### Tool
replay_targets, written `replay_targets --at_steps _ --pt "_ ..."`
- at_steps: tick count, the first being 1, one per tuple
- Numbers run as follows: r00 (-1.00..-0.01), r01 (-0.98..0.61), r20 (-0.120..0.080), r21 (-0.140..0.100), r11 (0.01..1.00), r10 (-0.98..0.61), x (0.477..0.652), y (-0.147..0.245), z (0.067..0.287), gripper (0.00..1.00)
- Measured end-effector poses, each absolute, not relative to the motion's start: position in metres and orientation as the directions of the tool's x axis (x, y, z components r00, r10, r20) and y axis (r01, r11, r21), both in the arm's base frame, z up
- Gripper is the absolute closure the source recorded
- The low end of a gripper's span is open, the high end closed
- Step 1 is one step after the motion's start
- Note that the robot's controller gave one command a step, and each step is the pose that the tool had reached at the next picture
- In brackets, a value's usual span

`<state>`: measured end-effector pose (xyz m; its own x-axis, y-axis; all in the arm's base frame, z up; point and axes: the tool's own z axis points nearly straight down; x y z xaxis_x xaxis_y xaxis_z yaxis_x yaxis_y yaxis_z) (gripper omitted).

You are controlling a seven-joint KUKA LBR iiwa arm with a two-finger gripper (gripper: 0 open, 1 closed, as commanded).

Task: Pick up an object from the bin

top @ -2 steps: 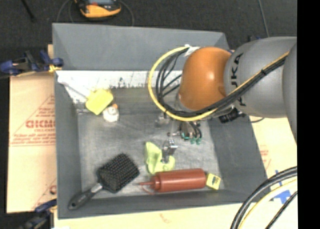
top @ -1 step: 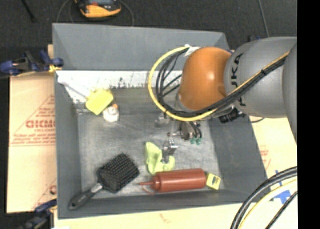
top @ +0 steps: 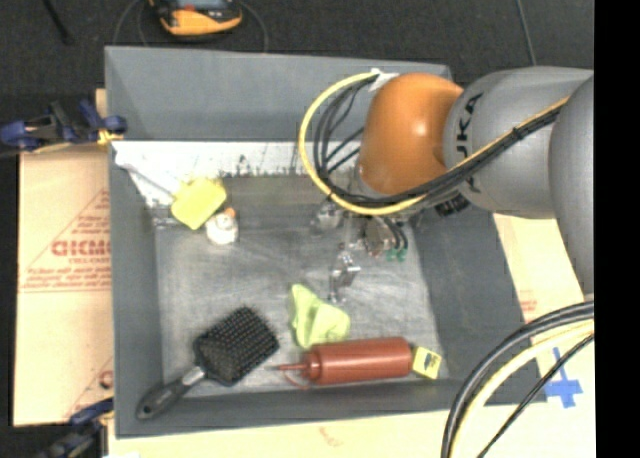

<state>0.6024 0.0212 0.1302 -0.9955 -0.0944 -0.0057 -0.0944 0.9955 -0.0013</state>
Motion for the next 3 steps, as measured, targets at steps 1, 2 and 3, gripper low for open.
replay_targets --at_steps 1,2,3 --pt "-0.962 -0.272 -0.007 -0.003 0.962 -0.272 0.574 0.04 0.101 0.0" --pt "-0.948 -0.317 -0.002 0.0 0.948 -0.317 0.561 0.044 0.097 0.0" --pt "-0.968 -0.252 -0.001 -0.001 0.968 -0.252 0.561 0.094 0.075 1.0"
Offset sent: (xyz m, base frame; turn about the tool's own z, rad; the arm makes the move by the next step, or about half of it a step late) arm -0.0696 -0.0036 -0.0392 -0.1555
